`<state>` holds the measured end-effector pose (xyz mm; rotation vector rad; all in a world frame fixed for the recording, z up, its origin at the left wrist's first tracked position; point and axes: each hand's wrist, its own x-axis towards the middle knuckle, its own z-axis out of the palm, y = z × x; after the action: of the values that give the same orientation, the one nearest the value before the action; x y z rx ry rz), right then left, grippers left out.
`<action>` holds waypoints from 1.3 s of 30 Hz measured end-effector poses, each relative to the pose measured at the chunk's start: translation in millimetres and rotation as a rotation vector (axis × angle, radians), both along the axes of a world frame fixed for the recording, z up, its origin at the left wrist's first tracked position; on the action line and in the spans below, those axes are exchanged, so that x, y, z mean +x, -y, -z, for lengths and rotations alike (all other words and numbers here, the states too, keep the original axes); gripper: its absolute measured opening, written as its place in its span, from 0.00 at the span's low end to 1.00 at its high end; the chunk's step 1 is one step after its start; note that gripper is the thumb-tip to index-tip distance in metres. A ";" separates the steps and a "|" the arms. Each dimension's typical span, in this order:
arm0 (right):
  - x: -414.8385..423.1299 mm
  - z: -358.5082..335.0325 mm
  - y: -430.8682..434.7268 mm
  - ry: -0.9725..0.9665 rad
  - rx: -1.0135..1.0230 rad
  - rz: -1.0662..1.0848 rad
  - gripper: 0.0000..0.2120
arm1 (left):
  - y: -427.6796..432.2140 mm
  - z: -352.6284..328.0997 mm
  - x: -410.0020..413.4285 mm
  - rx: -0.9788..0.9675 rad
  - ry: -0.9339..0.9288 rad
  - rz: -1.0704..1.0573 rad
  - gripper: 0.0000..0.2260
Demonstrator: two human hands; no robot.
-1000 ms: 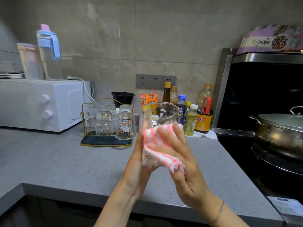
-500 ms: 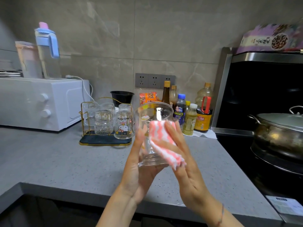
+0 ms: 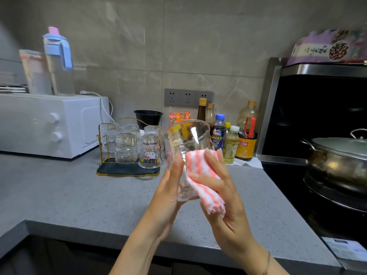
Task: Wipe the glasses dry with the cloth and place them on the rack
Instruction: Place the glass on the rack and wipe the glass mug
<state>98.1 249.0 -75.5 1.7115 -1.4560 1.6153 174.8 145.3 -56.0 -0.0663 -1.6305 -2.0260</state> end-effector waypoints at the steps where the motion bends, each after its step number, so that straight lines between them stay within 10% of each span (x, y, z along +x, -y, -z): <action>1: -0.8 -0.3 -0.5 -0.009 0.005 0.003 0.23 | 0.2 0.7 0.2 -0.010 0.005 -0.023 0.45; 8: 5.9 2.8 -0.5 -0.122 0.067 0.107 0.26 | 2.4 -2.7 6.7 0.192 0.030 0.119 0.31; 23: 3.7 -44.8 -1.5 0.004 0.160 0.109 0.23 | -7.0 0.8 9.5 0.106 0.026 0.075 0.32; 39: 13.3 -13.3 -14.3 -0.264 0.167 0.128 0.20 | -6.0 -2.2 12.6 0.202 -0.004 0.104 0.27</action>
<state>111.4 263.3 -62.2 1.7999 -1.5664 1.1807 187.5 151.2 -53.8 -0.0828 -1.4382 -2.2571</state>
